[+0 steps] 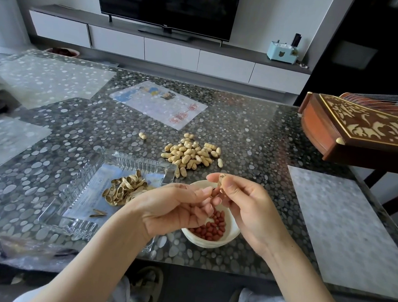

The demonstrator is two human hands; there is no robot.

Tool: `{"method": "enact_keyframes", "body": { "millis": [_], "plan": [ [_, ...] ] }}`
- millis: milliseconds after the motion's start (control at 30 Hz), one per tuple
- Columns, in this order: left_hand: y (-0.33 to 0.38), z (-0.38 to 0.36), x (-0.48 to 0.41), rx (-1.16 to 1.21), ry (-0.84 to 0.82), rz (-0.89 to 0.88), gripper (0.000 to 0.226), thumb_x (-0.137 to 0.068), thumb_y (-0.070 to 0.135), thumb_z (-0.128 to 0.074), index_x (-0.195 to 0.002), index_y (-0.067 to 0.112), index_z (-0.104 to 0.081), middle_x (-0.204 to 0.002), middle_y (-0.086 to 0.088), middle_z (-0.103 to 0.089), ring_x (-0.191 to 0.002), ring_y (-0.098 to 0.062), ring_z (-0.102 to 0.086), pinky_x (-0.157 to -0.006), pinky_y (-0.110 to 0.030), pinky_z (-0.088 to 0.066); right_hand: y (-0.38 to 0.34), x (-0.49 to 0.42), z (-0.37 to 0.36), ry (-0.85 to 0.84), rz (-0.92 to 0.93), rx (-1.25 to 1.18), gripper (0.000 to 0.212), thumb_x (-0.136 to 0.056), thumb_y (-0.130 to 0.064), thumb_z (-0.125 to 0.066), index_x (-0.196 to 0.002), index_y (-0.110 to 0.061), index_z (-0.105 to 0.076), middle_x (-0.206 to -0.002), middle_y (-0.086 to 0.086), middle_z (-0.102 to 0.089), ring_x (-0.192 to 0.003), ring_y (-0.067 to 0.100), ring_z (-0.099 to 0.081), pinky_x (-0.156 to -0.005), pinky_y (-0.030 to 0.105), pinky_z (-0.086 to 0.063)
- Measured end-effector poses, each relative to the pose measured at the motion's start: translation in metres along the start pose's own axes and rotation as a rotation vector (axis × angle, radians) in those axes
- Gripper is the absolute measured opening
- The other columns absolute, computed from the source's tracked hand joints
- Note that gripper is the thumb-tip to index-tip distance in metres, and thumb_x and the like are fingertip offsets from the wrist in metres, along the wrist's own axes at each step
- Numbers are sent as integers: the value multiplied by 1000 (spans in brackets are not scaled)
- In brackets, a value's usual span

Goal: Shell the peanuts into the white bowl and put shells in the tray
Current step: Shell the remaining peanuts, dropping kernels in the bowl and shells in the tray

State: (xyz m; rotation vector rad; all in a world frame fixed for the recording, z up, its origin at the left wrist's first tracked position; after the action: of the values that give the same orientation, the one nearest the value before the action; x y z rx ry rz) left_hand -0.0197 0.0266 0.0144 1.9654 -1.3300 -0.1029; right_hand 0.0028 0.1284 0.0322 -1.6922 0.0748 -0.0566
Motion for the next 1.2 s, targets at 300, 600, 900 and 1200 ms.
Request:
{"method": "enact_keyframes", "body": {
  "millis": [300, 600, 900, 1200],
  "plan": [
    [2, 4, -2, -142, 34, -44, 16, -77, 5, -58, -79, 0, -73, -74, -8, -64, -60, -9, -55, -53, -15, -48, 19, -8, 11, 112, -225, -416, 33, -79, -23, -58, -98, 2, -66, -63, -1, -45, -58, 9, -43, -60, 22, -39],
    [34, 9, 8, -1369, 578, -531, 20, -79, 14, -73, -99, 17, -71, -79, 18, -62, -71, 12, -56, -68, 3, -41, 15, -10, 36, 252, -165, -353, 24, -92, -15, -52, -99, 4, -65, -59, -5, -51, -58, 7, -39, -57, 22, -32],
    [72, 56, 35, -1410, 879, -567, 14, -86, 15, -67, -99, 13, -71, -71, 15, -59, -64, 3, -54, -53, -5, -39, 7, -11, 25, 207, -57, 18, 18, -94, -14, -55, -97, -6, -71, -68, 0, -59, -65, 11, -51, -64, 24, -46],
    [95, 108, 68, -1426, 1122, -369, 16, -88, 16, -63, -102, 14, -69, -85, -4, -71, -58, -19, -58, -61, -28, -48, 4, -34, -80, -117, 224, 933, 30, -95, -17, -57, -124, -16, -63, -116, -3, -66, -104, 6, -58, -83, 7, -40]
  ]
}}
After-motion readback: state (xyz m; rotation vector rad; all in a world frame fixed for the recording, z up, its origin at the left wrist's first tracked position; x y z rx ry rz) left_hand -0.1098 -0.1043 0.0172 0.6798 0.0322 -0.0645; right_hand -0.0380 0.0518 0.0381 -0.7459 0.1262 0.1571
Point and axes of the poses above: each hand's wrist, its own x-axis away from the middle knuckle, its own z-axis out of the back of the hand, y = z × x, the point moved 7 cm from there along -x, towards the middle knuckle
